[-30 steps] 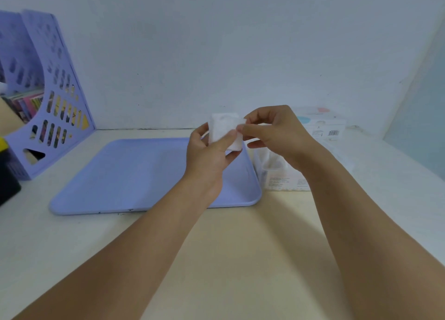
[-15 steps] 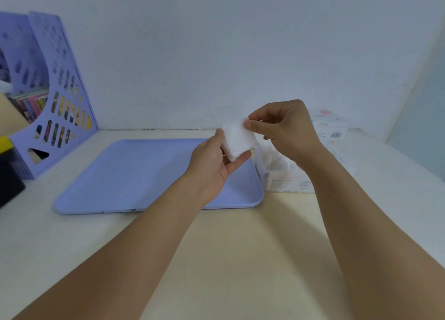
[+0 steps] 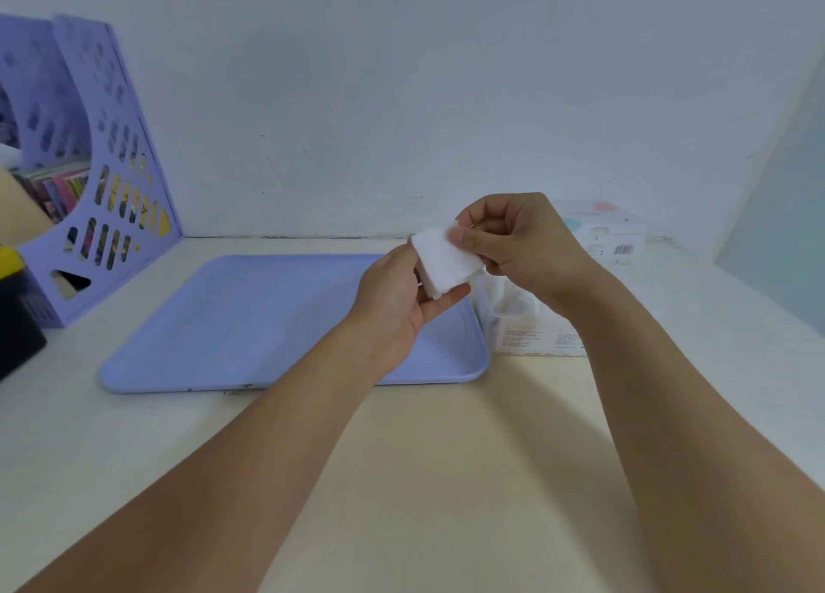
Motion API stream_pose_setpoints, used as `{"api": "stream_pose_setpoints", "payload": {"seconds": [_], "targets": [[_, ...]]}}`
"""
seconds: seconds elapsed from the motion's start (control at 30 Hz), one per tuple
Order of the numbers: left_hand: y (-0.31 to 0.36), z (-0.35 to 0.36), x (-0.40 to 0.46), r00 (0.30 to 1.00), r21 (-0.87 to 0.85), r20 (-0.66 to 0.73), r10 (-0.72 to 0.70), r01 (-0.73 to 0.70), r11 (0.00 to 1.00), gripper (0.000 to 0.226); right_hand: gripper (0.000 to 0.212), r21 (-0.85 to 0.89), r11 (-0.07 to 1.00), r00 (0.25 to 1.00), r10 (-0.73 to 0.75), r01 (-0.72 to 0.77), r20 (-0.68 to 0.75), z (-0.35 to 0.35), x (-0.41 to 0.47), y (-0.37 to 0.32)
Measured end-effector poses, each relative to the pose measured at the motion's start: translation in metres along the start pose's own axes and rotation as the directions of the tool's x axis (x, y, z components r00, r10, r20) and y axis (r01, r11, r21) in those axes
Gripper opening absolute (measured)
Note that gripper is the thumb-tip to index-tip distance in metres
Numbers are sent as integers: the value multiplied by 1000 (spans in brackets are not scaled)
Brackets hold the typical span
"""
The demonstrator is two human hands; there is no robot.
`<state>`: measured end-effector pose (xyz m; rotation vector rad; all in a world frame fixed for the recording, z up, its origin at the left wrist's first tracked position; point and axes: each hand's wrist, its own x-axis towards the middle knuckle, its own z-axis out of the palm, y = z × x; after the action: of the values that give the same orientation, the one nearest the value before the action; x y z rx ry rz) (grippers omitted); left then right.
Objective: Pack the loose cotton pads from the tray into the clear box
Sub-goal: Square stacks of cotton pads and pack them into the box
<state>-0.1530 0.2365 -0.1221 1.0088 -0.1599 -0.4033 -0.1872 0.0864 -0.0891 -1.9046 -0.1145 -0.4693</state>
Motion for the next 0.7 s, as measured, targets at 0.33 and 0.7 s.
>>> {"api": "stream_pose_setpoints", "payload": {"seconds": [0.33,0.7], "targets": [[1,0,1,999,2,40,3,-3,1000,42,8,-139,989,999,-50,46,-20,3,1,4],[-10,9,0,974,323,208,94,-159,933,31,69,-68,984,976,173,-165,132,34,-5,-11]]}}
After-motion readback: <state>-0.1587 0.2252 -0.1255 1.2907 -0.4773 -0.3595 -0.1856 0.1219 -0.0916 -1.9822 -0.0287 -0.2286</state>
